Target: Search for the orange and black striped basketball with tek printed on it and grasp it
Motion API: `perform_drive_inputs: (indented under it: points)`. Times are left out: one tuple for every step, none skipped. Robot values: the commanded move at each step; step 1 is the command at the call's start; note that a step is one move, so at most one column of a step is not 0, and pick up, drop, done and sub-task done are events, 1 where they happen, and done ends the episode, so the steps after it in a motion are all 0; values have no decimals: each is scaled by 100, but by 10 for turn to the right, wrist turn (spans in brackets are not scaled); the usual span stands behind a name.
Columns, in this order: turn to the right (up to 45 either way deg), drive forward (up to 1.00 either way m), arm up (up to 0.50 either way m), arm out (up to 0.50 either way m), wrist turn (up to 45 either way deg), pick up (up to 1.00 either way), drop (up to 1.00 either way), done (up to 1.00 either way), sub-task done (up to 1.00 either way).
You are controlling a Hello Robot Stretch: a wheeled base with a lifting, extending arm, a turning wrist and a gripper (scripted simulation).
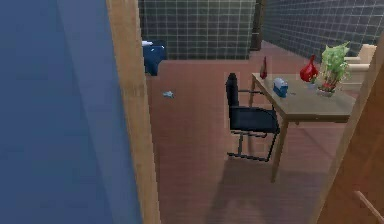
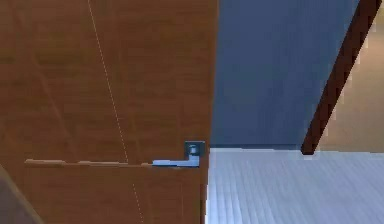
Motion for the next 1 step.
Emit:
perform_drive_inputs:
  points:
    - [0, 55, 0, 0, 0, 0, 0, 0, 0]
